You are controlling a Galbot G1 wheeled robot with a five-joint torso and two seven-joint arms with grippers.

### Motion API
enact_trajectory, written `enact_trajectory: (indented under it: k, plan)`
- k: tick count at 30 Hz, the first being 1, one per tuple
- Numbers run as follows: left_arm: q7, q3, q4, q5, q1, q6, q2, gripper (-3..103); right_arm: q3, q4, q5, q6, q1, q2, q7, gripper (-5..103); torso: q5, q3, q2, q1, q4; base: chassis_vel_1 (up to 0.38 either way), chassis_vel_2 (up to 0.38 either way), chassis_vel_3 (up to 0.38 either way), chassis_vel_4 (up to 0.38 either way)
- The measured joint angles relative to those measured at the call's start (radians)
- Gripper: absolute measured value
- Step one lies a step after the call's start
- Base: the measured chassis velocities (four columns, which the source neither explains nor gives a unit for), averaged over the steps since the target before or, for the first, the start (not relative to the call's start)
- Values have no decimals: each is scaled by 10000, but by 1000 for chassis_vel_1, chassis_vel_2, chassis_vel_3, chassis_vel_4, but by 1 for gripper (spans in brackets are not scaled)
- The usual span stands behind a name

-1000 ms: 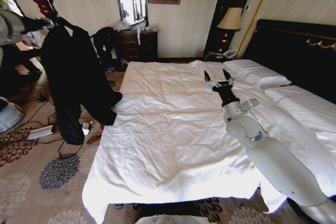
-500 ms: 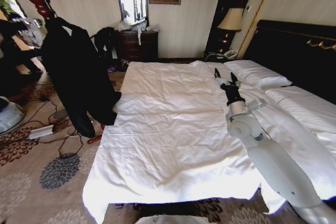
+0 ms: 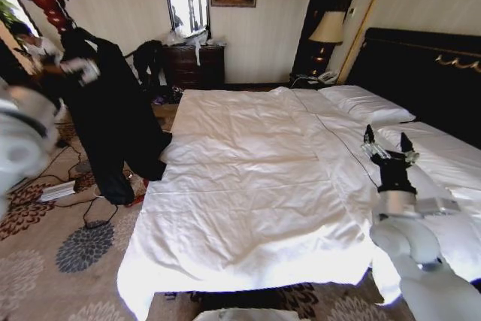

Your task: Pick up the clothes from the bed and hang them on the clothes hanger.

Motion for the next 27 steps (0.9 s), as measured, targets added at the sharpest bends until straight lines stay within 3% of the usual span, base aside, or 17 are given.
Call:
enact_trajectory:
  k: [1, 2, 4, 6, 7, 9, 11, 13, 18, 27]
  plan:
    - [0, 0, 0, 0, 0, 0, 0, 100, 0, 0, 0, 0, 0, 0, 0, 100, 0, 0, 0, 0, 0, 0, 0, 0, 0]
    - [111, -55, -152, 383, 518, -96, -410, 100, 0, 78, -197, 26, -209, 213, -10, 100, 3, 0, 0, -2, -1, 0, 0, 0, 0]
    - [627, -212, -813, 1544, 2238, -440, -2093, 100, -99, 233, -882, 168, -774, 936, -64, 100, 10, -1, 0, -4, -2, 0, 0, 0, 0]
    - [766, -224, -972, 1780, 2523, -534, -2451, 100, -134, 269, -1057, 197, -877, 1115, -91, 100, 9, -1, 1, -4, -2, 0, 0, 0, 0]
    - [1242, -194, -1550, 2570, 3300, -759, -3491, 100, -253, 446, -1708, 229, -1195, 1736, -107, 100, 5, -1, 1, -4, 5, 0, 0, 0, 0]
    - [1383, -145, -1705, 2786, 3480, -805, -3711, 100, -305, 507, -1958, 210, -1301, 1917, -95, 100, 7, -2, 1, -4, 4, 0, 0, 0, 0]
    - [2019, 290, -2280, 4154, 4198, -1034, -4655, 100, -676, 686, -3050, 69, -1805, 2524, -18, 100, 15, -3, 1, -5, -10, 0, 0, 0, 0]
    - [2549, 775, -2537, 5121, 4733, -1186, -5359, 100, -1277, 721, -3760, 54, -2174, 2855, 4, 100, 11, -2, 1, -4, -5, 0, 0, 0, 0]
    - [3346, 1258, -2623, 6043, 5312, -1489, -6307, 100, -2187, 719, -4387, -56, -2575, 3131, -69, 100, 10, -1, 1, -5, -2, 0, 0, 0, 0]
    - [3396, 1284, -2576, 6041, 5303, -1515, -6319, 100, -2269, 694, -4385, -90, -2565, 3109, -84, 100, 7, 0, 0, -3, -3, 0, 0, 0, 0]
